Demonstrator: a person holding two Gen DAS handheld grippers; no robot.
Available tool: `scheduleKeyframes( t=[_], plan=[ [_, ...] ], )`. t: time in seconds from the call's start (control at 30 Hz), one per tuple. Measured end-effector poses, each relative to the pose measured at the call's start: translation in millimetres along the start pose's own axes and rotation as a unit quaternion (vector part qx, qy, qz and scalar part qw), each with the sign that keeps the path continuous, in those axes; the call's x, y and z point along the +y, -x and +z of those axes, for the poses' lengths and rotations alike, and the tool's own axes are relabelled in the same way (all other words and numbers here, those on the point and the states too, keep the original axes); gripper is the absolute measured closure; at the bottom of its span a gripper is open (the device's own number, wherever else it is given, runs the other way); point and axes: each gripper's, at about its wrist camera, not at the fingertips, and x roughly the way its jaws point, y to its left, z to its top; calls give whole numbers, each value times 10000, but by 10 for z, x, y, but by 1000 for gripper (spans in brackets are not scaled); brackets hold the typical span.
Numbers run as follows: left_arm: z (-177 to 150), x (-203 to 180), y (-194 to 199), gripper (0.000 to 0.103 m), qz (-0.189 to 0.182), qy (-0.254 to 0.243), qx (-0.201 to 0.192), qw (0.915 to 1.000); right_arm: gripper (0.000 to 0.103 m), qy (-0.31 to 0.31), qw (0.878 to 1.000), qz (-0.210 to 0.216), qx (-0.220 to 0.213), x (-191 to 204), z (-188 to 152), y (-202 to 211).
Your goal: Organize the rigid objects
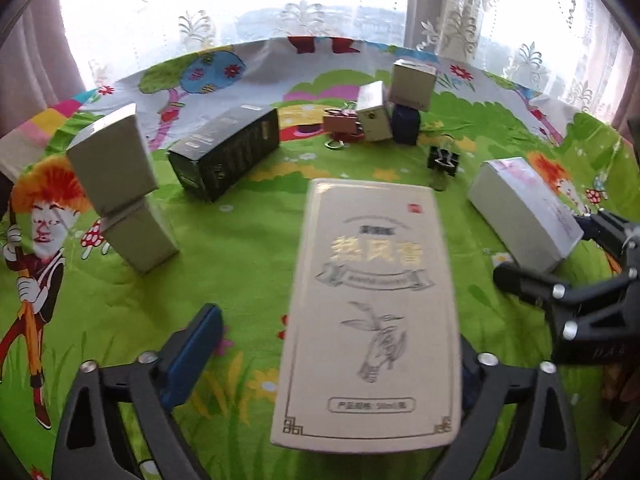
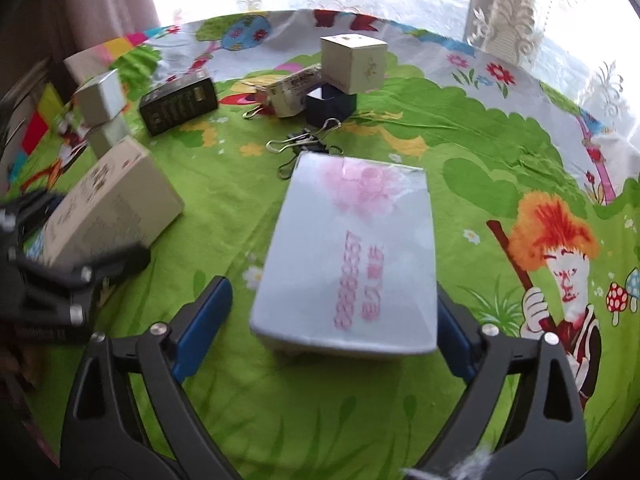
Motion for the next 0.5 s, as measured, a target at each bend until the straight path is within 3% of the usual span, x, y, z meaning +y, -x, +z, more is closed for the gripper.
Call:
scheduleKeyframes(
  t=[0.17, 0.5],
  plan=[
    [2, 19, 8, 0, 32, 66, 14, 10000, 8, -219, 9993, -282, 53, -37, 126, -102],
    [10, 7, -26, 0, 46, 100, -17, 9999, 11, -410, 9980, -455, -173, -30, 55, -50]
  ],
)
